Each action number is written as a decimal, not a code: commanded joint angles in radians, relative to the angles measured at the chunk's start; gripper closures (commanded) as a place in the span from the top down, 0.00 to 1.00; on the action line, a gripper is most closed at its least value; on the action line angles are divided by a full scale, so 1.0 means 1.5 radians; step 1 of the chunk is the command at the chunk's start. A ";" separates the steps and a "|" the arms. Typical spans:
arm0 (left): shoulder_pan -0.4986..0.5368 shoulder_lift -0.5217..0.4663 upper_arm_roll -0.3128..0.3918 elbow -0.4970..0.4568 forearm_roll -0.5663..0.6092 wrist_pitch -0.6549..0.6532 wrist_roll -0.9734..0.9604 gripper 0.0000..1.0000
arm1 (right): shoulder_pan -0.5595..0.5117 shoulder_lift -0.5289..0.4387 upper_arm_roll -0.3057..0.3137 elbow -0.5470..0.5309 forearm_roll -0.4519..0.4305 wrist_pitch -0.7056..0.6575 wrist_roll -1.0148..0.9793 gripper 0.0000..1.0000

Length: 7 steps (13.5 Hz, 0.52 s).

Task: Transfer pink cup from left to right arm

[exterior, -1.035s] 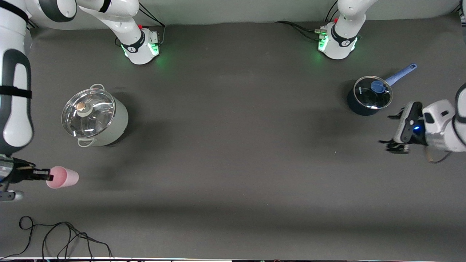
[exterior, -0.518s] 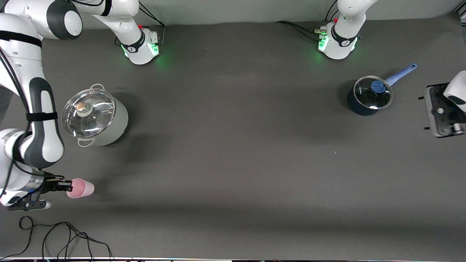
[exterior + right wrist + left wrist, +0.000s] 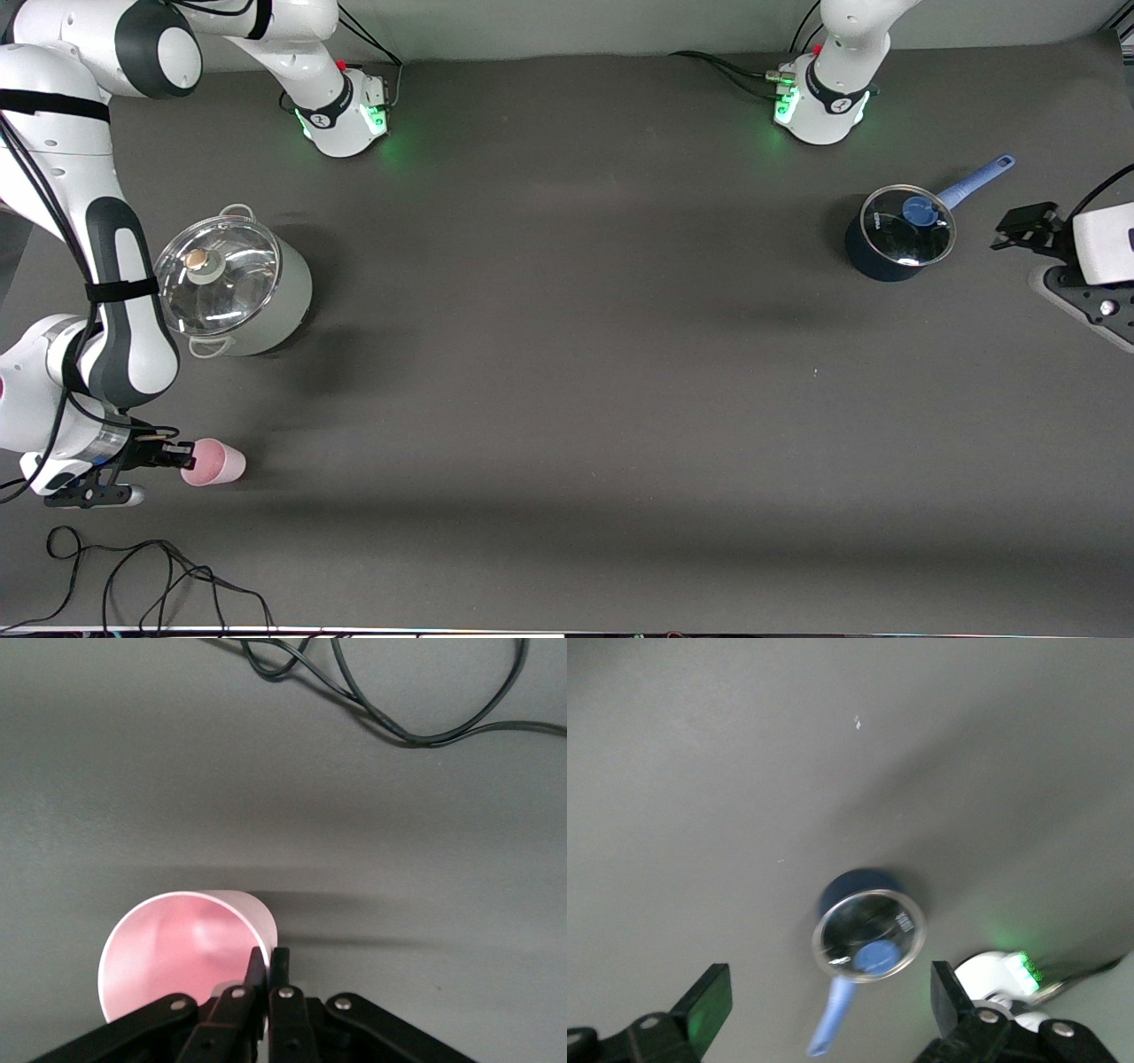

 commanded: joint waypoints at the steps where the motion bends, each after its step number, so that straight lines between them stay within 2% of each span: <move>1: 0.001 0.004 0.010 0.015 -0.042 -0.031 -0.133 1.00 | 0.002 -0.004 0.001 -0.010 0.050 0.013 -0.031 0.00; 4: -0.008 0.004 0.005 -0.008 -0.064 -0.048 -0.233 1.00 | -0.001 -0.001 0.001 -0.010 0.052 0.015 -0.037 0.00; 6: -0.010 0.004 0.003 -0.026 -0.064 -0.046 -0.233 1.00 | -0.001 0.003 0.001 -0.011 0.052 0.024 -0.045 0.01; 7: -0.010 0.004 0.003 -0.022 -0.063 -0.048 -0.224 1.00 | -0.001 0.008 0.001 -0.011 0.051 0.026 -0.047 0.06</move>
